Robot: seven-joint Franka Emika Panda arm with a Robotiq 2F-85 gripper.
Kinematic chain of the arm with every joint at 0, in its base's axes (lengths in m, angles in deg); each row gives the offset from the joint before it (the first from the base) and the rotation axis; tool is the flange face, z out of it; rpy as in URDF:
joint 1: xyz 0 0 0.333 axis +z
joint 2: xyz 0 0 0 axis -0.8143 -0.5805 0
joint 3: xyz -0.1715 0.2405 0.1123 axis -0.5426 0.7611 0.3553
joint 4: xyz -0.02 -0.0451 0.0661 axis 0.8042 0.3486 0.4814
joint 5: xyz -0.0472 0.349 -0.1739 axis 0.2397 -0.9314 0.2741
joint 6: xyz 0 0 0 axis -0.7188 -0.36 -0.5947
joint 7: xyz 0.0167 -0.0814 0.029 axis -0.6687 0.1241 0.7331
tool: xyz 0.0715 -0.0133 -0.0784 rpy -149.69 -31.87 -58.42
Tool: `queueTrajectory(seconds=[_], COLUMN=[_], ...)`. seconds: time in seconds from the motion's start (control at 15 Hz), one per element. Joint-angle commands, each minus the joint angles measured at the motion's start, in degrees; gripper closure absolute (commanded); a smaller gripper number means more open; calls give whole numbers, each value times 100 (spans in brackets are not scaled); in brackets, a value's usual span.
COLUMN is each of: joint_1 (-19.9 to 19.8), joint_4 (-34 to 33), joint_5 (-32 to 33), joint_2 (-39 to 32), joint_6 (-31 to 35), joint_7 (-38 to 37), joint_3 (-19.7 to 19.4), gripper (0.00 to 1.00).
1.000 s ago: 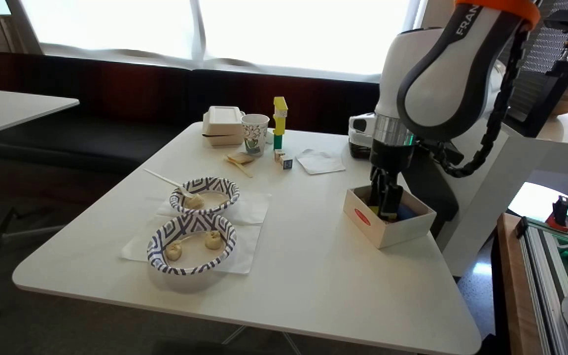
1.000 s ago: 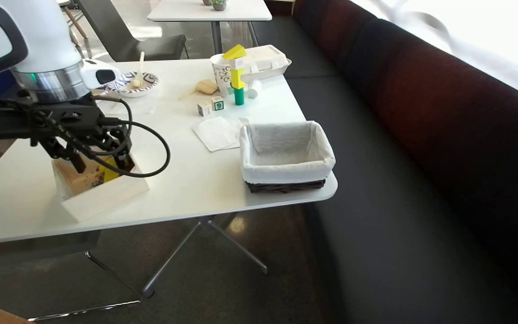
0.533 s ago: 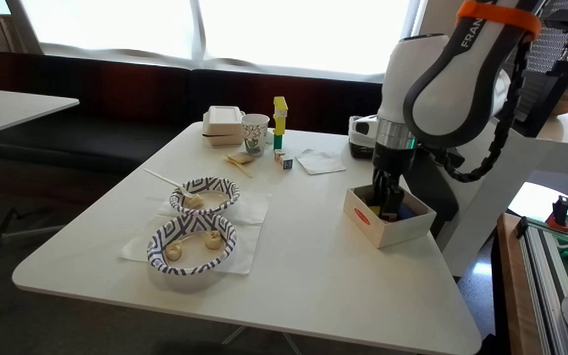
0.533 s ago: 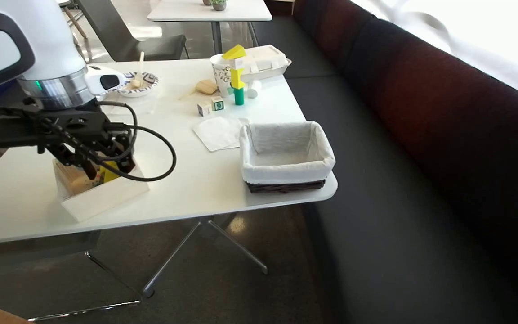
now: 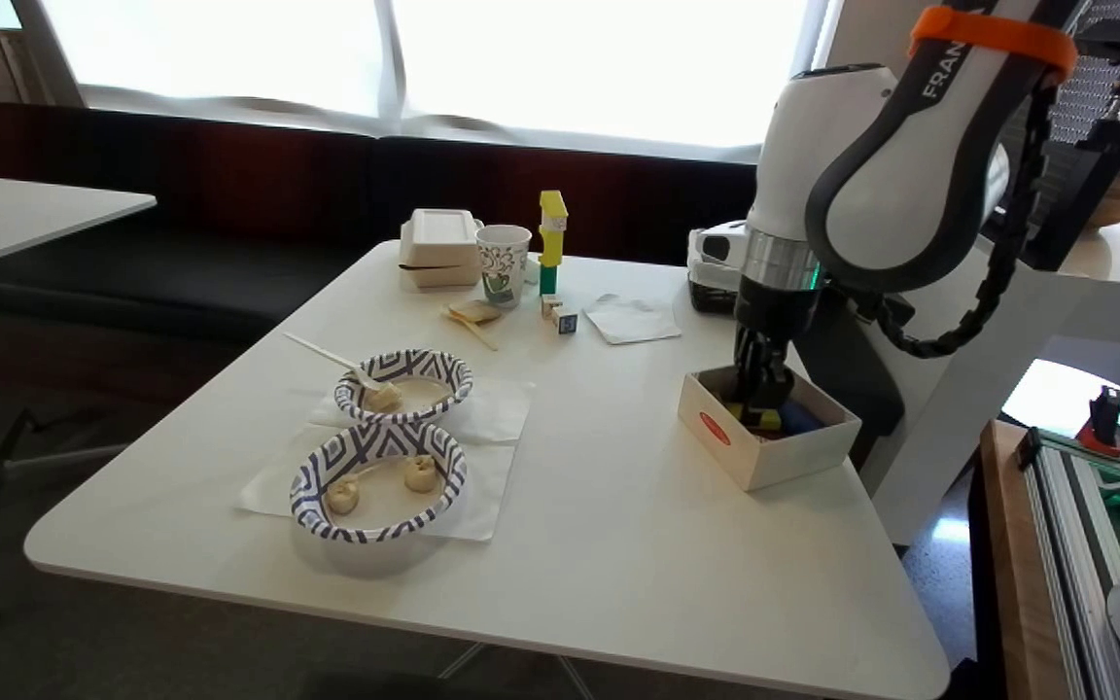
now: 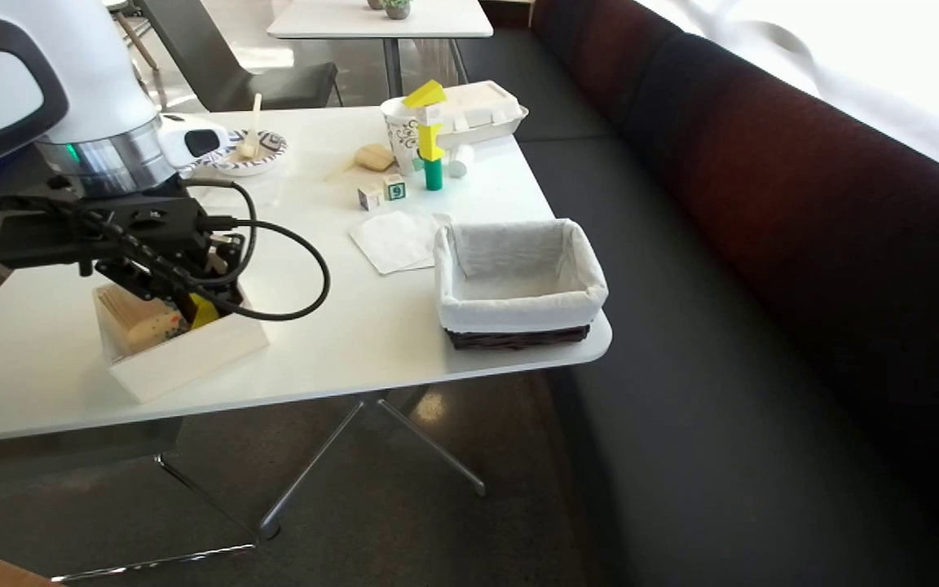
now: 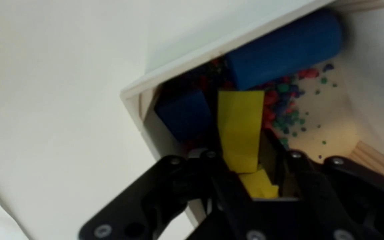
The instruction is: Put the yellow block from the box on top of the two square cubes.
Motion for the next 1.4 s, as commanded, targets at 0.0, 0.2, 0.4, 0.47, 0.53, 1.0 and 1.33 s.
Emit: queueTrajectory(seconds=[0.0,0.2,0.4,0.47,0.53,1.0,1.33], joint_1=[-155,-243,-231,-219,-226,14,-38], joint_4=[41,56,98,95,95,92,-401], joint_5=[-39,-172,-304,-392,-566,-1032,-526], joint_2=[88,357,720,832,948,1872,1674], joint_6=[-142,-485,-881,-1006,-1152,-1858,-1822], joint_7=[-42,-43,-45,-5,106,207,-404], joint_3=[261,414,370,356,380,-52,-457], gripper=[92,92,92,92,92,92,92])
